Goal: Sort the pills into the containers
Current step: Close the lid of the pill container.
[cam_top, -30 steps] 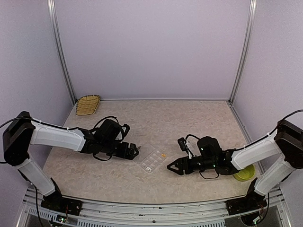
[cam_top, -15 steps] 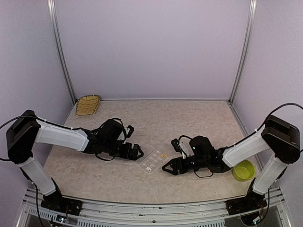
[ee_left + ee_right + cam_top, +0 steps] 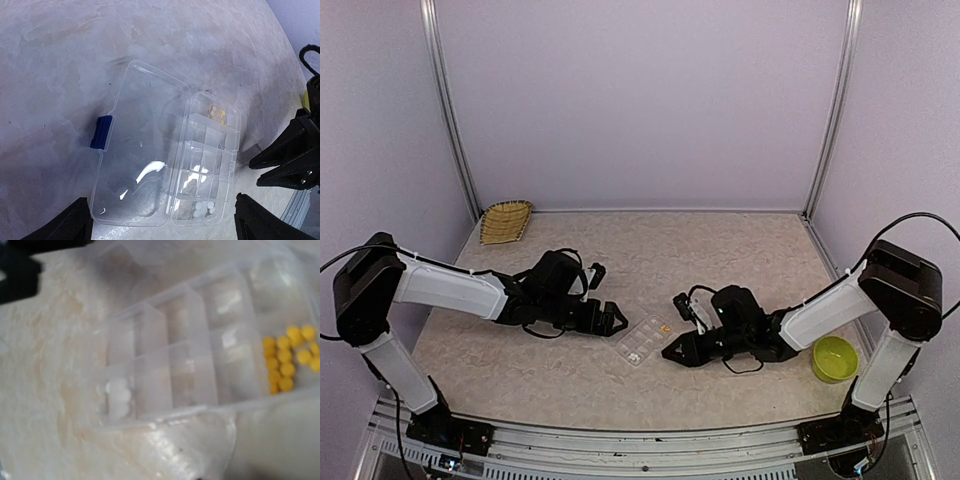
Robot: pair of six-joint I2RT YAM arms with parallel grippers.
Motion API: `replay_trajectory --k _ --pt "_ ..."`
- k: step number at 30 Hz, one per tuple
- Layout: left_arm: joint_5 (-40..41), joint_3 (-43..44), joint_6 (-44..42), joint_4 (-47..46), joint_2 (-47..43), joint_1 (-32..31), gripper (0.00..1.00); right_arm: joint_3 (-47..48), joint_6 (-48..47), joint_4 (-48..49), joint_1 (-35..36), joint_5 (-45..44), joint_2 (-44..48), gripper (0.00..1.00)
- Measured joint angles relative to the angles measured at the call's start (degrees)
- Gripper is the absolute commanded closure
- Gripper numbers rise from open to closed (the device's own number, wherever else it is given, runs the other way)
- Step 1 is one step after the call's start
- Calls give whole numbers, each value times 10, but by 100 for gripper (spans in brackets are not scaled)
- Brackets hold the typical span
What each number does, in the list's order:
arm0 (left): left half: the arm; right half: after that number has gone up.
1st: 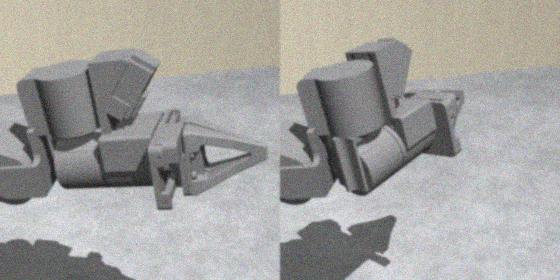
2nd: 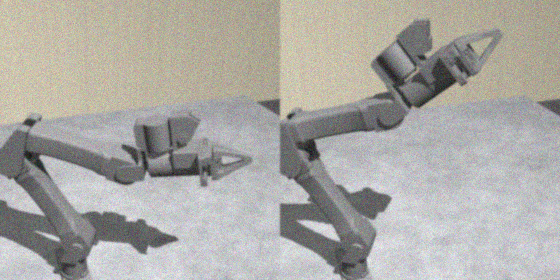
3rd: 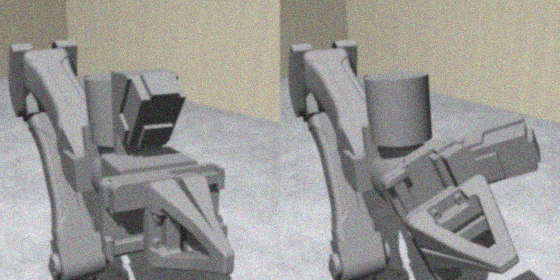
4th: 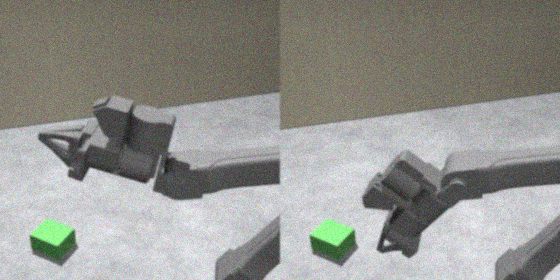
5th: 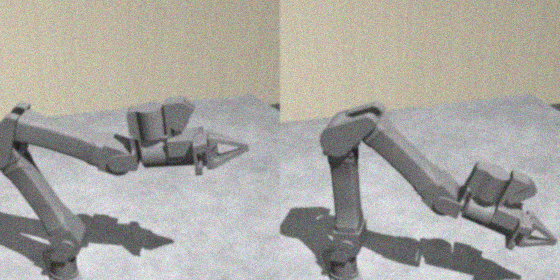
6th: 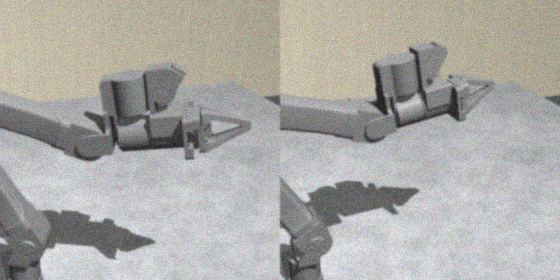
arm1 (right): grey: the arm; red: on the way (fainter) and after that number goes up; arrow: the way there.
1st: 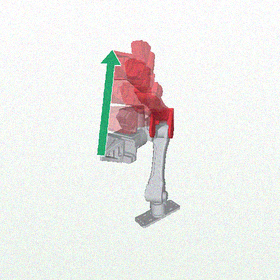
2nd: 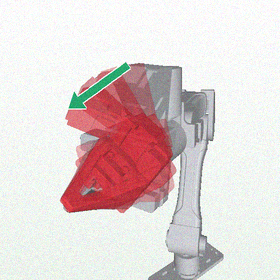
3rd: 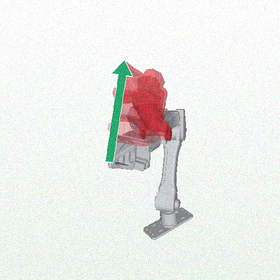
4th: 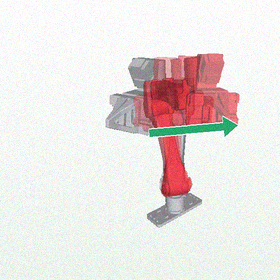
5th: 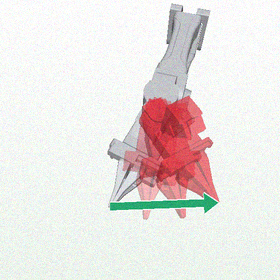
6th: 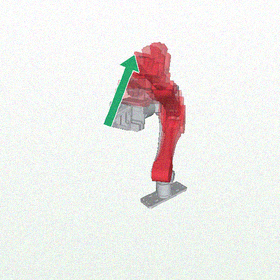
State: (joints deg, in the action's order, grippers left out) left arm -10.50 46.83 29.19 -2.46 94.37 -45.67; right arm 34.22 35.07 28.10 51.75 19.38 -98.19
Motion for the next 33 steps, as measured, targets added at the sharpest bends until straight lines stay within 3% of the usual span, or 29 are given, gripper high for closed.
replay_trajectory --k 5,22,33 --pt "-2 -2 1 -3 0 2 4 3 -9 -9 2 -6 -11 100" --pt "17 -14 2 -10 -9 17 4 38 -32 -38 10 -53 -40 100" --pt "-3 -11 4 -27 38 18 4 43 -38 -44 10 -64 -40 100"
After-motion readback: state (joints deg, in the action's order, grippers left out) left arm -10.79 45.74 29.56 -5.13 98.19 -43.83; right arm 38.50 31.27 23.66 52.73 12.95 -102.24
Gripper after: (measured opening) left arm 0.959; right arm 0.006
